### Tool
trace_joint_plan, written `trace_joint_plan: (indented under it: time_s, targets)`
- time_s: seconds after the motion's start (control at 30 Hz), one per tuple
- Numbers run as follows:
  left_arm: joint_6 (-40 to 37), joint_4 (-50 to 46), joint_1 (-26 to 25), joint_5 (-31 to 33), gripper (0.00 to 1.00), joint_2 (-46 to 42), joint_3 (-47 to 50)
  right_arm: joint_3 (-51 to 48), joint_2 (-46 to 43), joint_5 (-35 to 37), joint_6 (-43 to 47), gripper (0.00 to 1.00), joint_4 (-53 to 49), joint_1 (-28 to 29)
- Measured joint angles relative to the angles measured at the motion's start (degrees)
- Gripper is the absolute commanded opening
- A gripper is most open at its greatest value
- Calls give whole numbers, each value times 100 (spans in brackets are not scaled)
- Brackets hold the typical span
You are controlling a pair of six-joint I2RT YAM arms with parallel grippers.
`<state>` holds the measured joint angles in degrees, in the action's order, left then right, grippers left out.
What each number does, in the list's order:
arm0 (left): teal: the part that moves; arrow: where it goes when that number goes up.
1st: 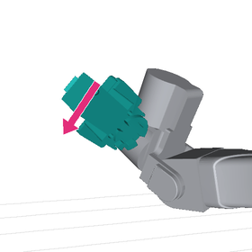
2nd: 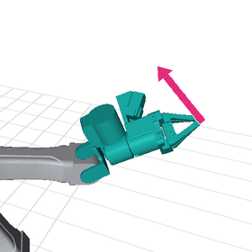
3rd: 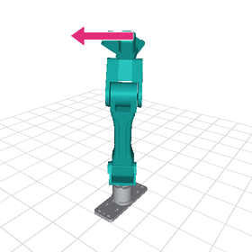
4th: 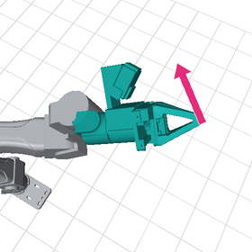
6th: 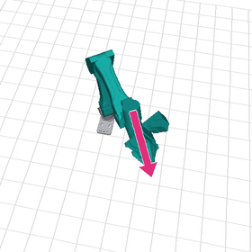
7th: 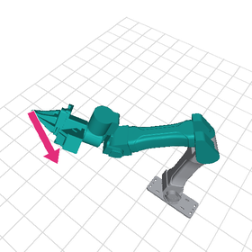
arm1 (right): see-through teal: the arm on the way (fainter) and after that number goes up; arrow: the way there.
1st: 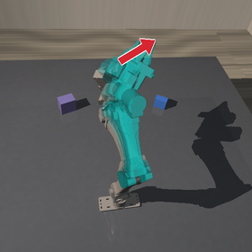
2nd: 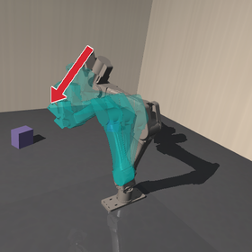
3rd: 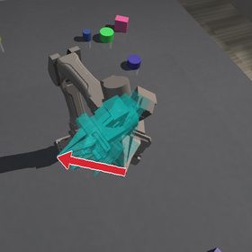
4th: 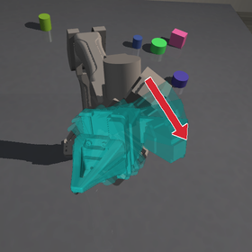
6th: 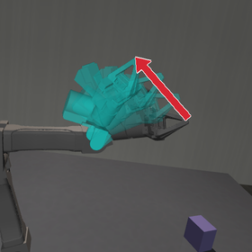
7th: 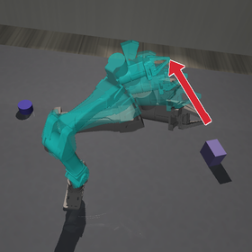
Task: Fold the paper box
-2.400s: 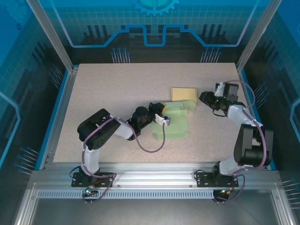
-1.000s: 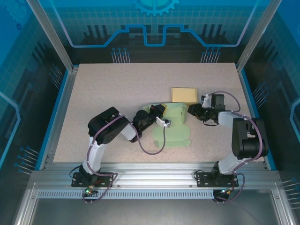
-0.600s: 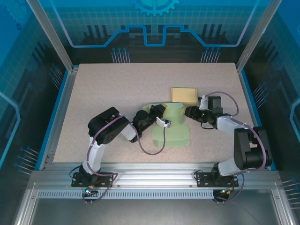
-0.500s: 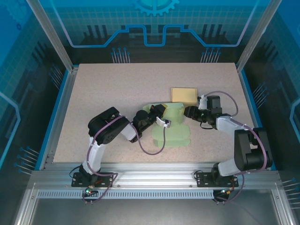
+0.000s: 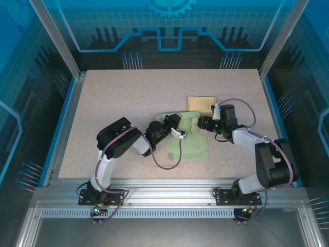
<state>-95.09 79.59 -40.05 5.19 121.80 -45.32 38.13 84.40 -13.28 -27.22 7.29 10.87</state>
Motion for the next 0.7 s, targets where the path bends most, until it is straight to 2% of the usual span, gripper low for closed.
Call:
trace_joint_plan:
  time_s: [0.27, 0.7]
  targets:
    - [0, 0, 9, 37, 0, 0, 0, -247, 4, 409, 57, 59, 420, 240]
    - [0, 85, -42, -142, 0, 0, 0, -643, 4, 820, 50, 60, 393, 546]
